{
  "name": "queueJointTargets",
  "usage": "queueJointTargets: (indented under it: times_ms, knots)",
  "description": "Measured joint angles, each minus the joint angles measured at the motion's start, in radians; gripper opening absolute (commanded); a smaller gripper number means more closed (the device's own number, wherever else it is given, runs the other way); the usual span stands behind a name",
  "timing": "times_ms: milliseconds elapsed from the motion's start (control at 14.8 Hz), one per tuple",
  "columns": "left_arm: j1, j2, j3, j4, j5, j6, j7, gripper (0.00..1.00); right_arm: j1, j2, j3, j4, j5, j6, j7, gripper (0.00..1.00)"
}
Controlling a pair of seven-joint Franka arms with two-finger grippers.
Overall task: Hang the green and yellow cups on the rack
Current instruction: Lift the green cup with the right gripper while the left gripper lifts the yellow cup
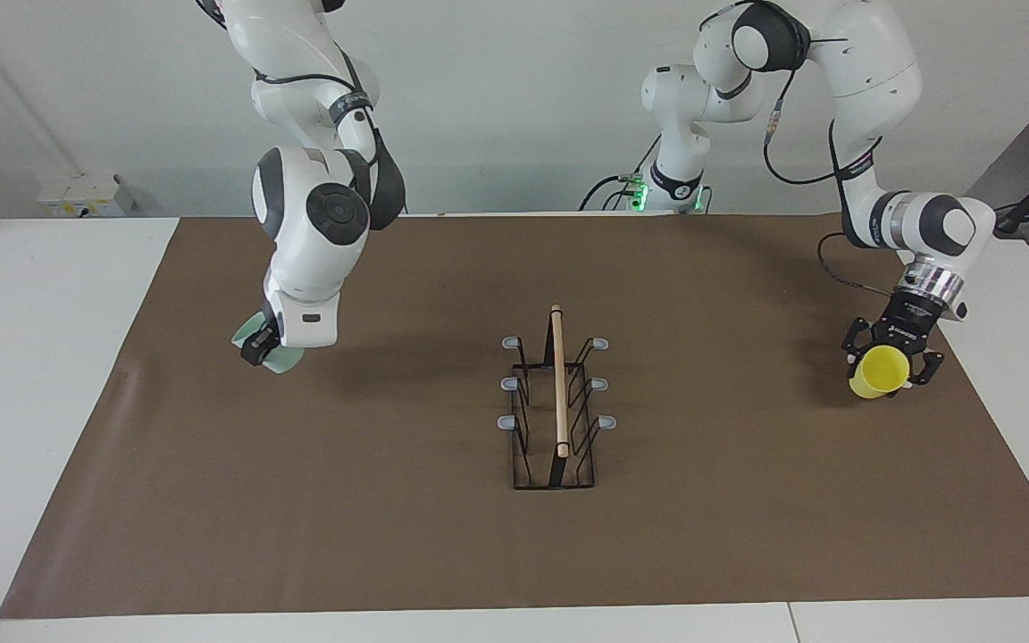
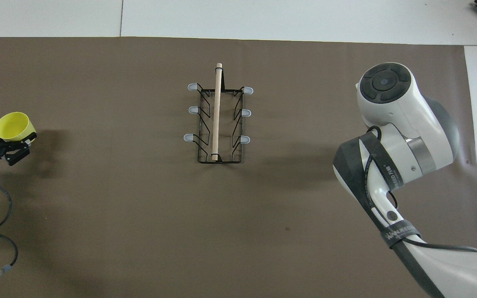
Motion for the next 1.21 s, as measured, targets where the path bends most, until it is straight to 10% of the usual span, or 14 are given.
queueJointTargets:
  times_ms: [808,1212]
  knots:
    - [0.009,-0.2,-0.126,0.124,0.505,-0.002,-0.007,0.0,-0.055,-0.111,-0.001,0.005,0.922,0.327,-0.018,0.0]
    - [0.033,-0.261,-0.333,0.161,0.869,0.078,-0.075,0.0,-0.066,-0.234,0.0,-0.288,1.678,0.534,-0.445,0.0]
